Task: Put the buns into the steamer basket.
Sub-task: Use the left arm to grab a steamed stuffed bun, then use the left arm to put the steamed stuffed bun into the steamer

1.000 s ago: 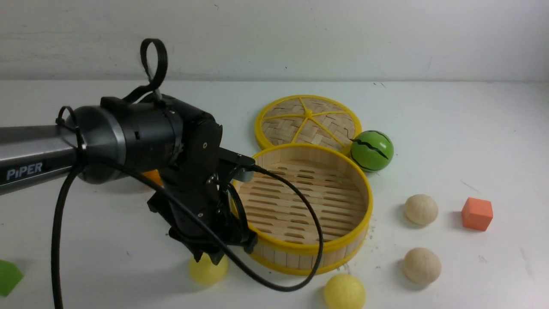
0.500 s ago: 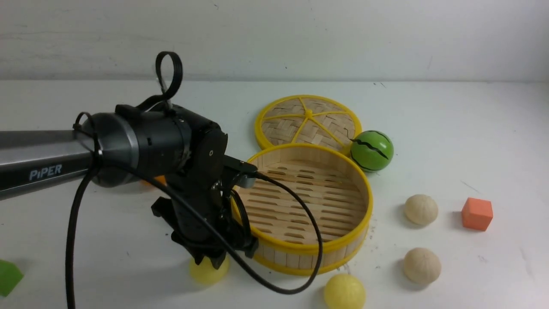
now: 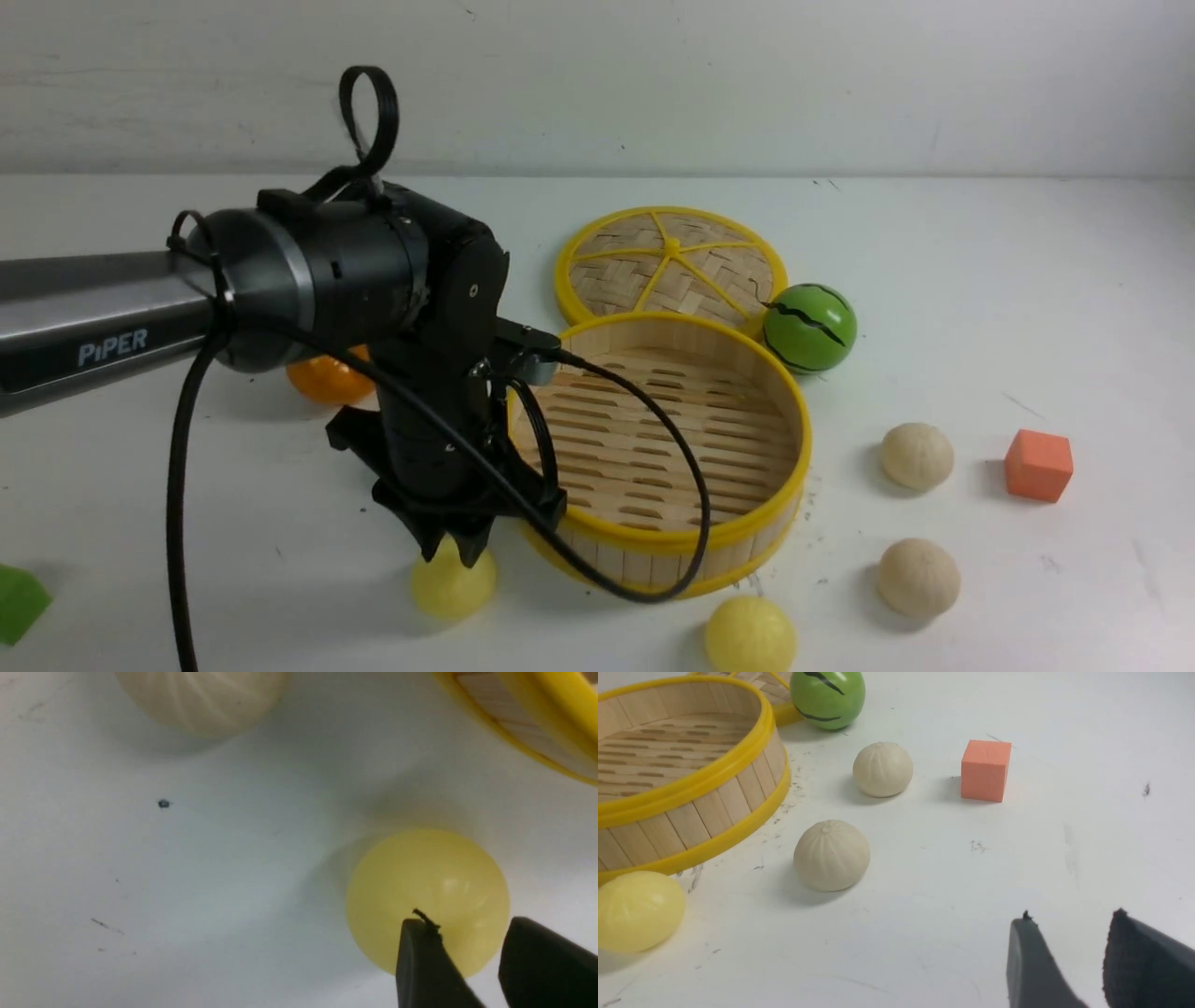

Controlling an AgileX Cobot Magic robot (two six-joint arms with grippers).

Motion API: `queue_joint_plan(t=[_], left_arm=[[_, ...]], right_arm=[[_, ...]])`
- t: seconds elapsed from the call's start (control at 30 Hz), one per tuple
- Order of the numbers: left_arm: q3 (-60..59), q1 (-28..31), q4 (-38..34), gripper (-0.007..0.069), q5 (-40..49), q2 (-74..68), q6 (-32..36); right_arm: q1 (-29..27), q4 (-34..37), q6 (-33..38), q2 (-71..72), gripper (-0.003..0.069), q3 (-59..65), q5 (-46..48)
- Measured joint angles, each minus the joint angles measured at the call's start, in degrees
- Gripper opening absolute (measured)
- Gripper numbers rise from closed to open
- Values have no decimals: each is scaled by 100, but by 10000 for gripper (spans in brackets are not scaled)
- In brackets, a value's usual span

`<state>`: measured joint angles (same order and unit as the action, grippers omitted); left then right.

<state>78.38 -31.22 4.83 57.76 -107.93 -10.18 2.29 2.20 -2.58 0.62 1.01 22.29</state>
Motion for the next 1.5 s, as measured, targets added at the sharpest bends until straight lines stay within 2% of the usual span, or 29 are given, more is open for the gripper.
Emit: queue_joint_plan(t=[0.6, 0.63, 0.77, 0.8, 0.83, 1.0, 1.13, 1.27, 1.5], left_arm=[[32, 0, 27, 224, -89, -298, 0], [32, 0, 10, 211, -75, -298, 0], [32, 0, -26, 61, -4, -298, 0], [32, 0, -26, 52, 2, -298, 0], [32, 0, -30, -5, 9, -298, 0], [133, 0, -11, -13, 269, -243, 0], [632, -37, -146, -13, 816, 157, 7], [1472, -222, -555, -13, 942, 414, 278], [2832, -448, -815, -13, 1060, -562, 436]], right_arm=[[0, 0, 0, 0, 241, 0, 0], [0, 0, 0, 0, 241, 0, 0], [0, 0, 0, 0, 241, 0, 0], [0, 0, 0, 0, 241, 0, 0], [0, 0, 0, 0, 241, 0, 0], [0, 0, 0, 0, 241, 0, 0], [0, 0, -5, 0, 241, 0, 0], [0, 0, -5, 0, 241, 0, 0], [0, 0, -5, 0, 241, 0, 0]])
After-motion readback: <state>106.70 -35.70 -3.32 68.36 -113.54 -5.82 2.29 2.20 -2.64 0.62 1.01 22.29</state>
